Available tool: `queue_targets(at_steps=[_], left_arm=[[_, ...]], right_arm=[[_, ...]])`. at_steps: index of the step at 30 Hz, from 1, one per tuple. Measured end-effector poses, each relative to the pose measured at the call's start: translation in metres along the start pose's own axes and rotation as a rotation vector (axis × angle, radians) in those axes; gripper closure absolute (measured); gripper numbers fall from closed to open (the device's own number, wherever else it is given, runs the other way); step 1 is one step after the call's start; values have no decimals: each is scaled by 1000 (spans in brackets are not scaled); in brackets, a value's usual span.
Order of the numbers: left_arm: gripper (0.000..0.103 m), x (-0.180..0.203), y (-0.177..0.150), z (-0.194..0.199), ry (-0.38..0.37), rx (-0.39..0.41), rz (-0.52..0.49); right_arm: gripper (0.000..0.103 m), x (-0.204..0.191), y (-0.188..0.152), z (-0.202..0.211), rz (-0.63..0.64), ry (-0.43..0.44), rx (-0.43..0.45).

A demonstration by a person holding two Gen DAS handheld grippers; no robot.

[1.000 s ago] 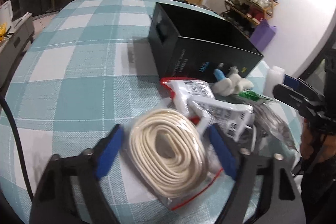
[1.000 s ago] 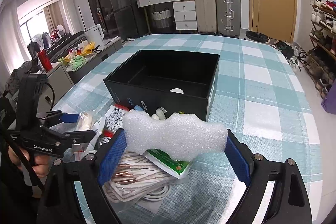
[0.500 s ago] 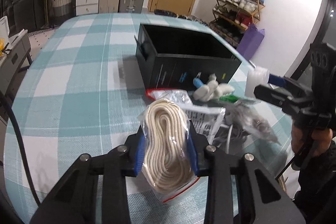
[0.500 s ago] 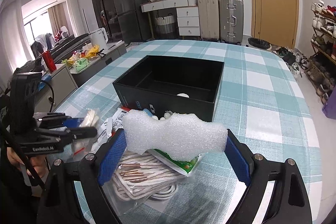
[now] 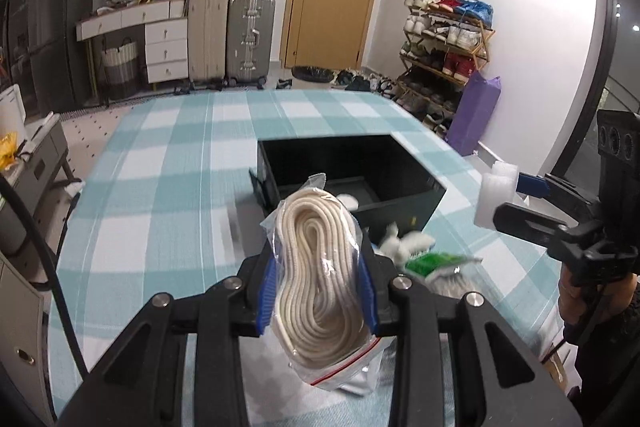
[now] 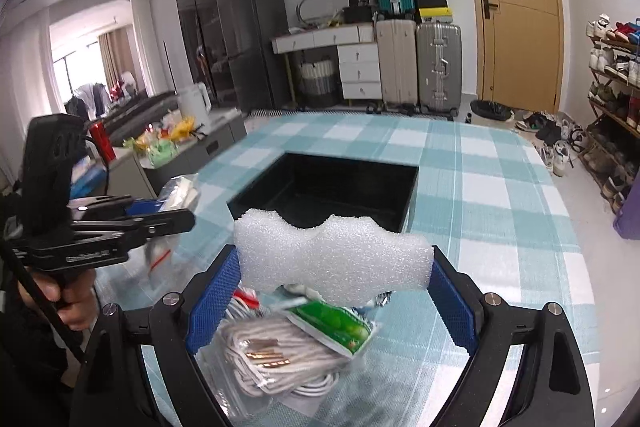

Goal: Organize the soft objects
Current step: 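Grasp the bagged cream rope with the left gripper while the right gripper carries the foam over the box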

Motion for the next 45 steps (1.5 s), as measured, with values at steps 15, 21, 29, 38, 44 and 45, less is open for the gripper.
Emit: queue_targets(at_steps=[15, 21, 29, 38, 44, 45], left_arm=[[70, 17, 41, -13, -3, 51, -50], [70, 22, 49, -30, -2, 39, -63], [70, 20, 51, -56, 13, 9, -59], [70, 21, 52, -75, 33, -3, -77], [69, 20, 53, -86, 33, -10, -82], [69, 21, 53, -87, 32, -9, -82]], right_arm=[[12, 17, 37, 16, -9, 9, 68], [12, 20, 42, 5, -2, 11, 53], [12, 26, 45, -21, 10, 12, 17], [12, 33, 45, -52, 26, 15, -23], [12, 35, 42, -70, 37, 23, -53], [12, 35, 41, -73, 38, 24, -57]])
Point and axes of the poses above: each gripper's, at about its wrist camera, not at the fingertips, and z roughly against the way its jaws point, x to its right, y to its top, the point moved 5 cm from there along -z, roughly the way its jaws point, and after that the axes turned 11 degrees about z, right-handed, at the moved point
